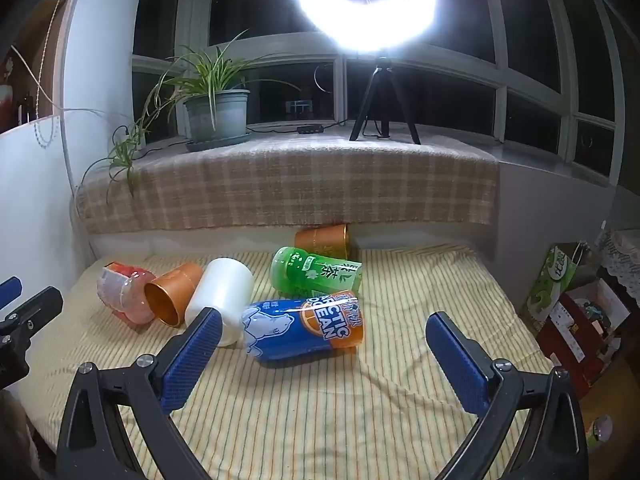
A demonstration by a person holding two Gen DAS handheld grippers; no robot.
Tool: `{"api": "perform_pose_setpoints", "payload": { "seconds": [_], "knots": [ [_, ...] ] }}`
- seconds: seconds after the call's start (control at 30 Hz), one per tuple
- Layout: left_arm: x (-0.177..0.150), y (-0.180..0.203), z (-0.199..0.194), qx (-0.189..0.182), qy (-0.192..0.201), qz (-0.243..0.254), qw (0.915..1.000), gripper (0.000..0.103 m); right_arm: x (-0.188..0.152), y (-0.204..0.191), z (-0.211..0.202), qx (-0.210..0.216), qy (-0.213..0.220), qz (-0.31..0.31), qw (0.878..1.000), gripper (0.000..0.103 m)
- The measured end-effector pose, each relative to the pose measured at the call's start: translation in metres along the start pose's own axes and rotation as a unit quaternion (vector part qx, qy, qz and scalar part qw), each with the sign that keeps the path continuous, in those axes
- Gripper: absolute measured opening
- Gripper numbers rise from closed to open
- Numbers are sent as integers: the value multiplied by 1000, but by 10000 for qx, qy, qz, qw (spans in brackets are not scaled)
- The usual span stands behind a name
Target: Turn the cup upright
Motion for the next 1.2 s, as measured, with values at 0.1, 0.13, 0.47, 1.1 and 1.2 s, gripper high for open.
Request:
{"api": "perform_pose_setpoints", "payload": {
  "seconds": [0.1, 0.13, 0.47, 1.1, 1.2],
  "knots": [
    [0, 0, 0, 15, 4, -1, 10000, 103, 0, 0, 0, 37, 2, 12, 10000, 103],
    [0, 0, 0, 17, 4, -4, 10000, 103, 0, 0, 0, 61, -1, 18, 10000, 103],
    [4, -5, 0, 7, 23, -43, 10000, 103, 2, 3, 0, 33, -29, -17, 10000, 103],
    [4, -5, -2, -4, 51, -61, 10000, 103, 1, -1, 0, -7, -13, -44, 10000, 103],
    [7, -5, -5, 1, 64, -57, 10000, 103, 1, 0, 0, -1, -19, -41, 10000, 103]
  ]
}}
Point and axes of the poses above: each gripper's, at about its wrist camera, not at the fingertips, and z roughly the way its jaws point, y to its right, x to its top, the point moved 1 cm from there along z, roughly the way its jaws point, and after that the axes turned 13 degrees about -z, right-handed, at the moved point
